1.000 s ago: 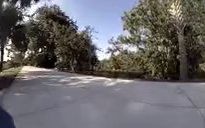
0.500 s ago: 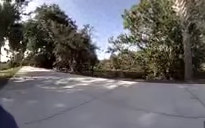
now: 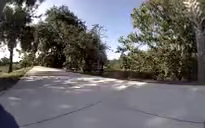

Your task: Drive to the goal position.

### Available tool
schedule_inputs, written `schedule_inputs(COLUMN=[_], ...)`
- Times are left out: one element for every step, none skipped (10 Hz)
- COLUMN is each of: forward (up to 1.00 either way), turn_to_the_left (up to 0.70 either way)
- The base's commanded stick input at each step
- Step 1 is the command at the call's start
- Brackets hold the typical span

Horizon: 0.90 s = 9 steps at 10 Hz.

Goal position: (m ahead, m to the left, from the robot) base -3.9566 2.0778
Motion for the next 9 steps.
schedule_inputs(forward=[0.00, 0.00, 0.00, 0.00, 0.00, 0.00, 0.00, 0.00, 0.00], turn_to_the_left=[0.45, 0.45, 0.45, 0.45, 0.45, 0.45, 0.45, 0.45, 0.45])
